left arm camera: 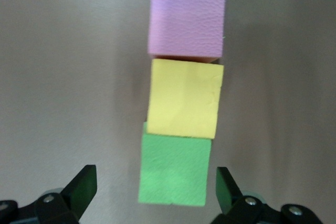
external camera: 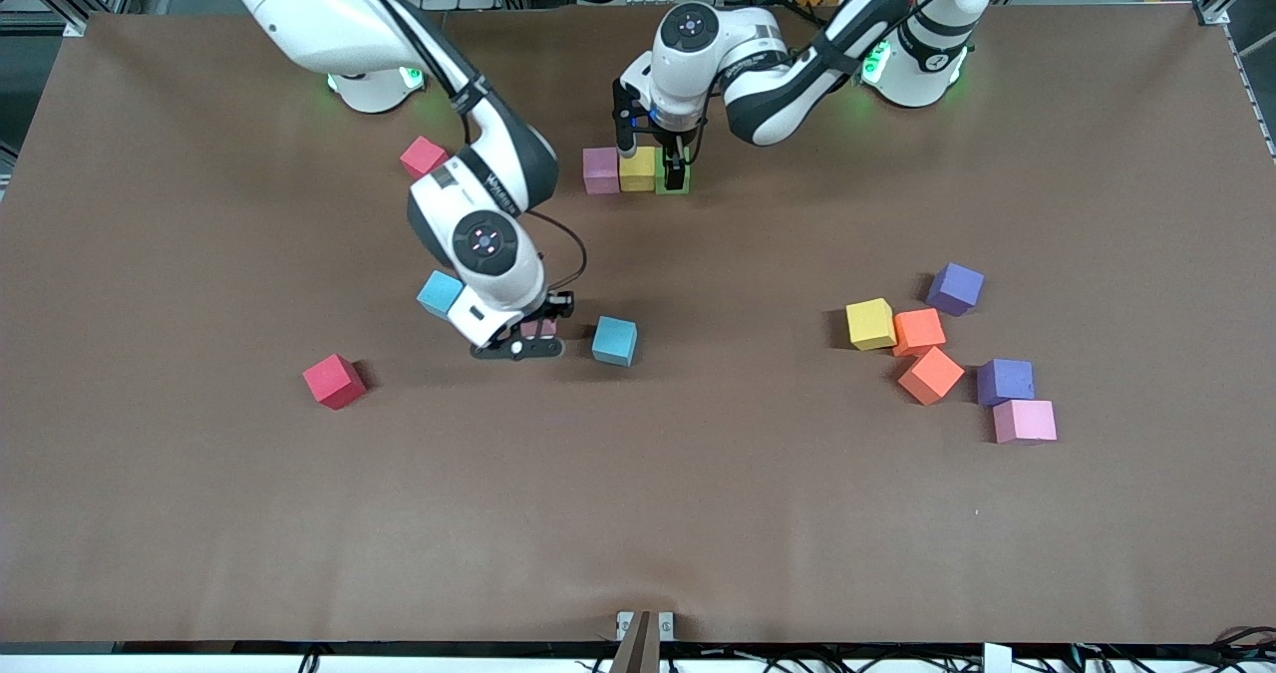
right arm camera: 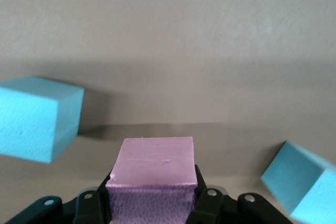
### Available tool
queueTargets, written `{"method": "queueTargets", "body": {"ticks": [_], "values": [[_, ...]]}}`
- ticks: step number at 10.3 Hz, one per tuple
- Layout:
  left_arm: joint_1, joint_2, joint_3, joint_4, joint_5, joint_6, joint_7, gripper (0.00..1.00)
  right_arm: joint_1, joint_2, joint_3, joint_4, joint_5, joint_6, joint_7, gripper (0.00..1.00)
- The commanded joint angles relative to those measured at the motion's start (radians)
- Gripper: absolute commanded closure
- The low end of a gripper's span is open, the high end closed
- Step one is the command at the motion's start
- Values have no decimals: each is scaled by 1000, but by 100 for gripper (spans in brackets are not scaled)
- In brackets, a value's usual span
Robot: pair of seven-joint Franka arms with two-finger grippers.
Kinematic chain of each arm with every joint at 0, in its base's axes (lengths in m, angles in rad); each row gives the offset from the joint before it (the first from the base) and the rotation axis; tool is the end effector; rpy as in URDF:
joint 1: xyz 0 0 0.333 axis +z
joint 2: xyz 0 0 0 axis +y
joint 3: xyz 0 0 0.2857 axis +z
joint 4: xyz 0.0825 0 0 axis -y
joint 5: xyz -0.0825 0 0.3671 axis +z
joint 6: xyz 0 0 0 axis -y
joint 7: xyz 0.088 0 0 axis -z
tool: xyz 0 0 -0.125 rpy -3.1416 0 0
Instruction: Form number 2 with 11 blocks
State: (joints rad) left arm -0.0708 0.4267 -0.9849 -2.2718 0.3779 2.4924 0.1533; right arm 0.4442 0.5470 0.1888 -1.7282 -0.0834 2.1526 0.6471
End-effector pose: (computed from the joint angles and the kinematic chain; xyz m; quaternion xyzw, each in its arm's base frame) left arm 0.2403 -0.4584 0.2198 0.7408 -0.6687 -0.0131 0.0623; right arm 0.5108 0.3606 0.2296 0.9983 0.0071 -0.0543 0.0204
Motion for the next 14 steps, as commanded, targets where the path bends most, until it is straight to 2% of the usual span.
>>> {"method": "queueTargets", "body": {"ticks": [1,3,5,6,9,12,14], "values": [[214,-25,-170,11,24,-93,-20,0,37,-58,9,-76,-4,45,104,100],[409,-22,-277,75,24,-231,-17,0,86,-58,32,-74,-4,59,190,100],[471,-5,-267,229,18,-422,-18,0,145,-56,40,-62,1,62,250,100],[485,4,-212,276,19,-458,-17,0,166,-52,40,-56,23,87,267,100],[467,52,-45,382,87,-458,14,0,224,-19,38,-53,28,148,301,100],[465,156,34,465,150,-458,129,0,287,22,37,-48,28,219,347,100],[441,158,66,474,185,-464,149,0,313,68,37,-21,27,219,365,100]]}}
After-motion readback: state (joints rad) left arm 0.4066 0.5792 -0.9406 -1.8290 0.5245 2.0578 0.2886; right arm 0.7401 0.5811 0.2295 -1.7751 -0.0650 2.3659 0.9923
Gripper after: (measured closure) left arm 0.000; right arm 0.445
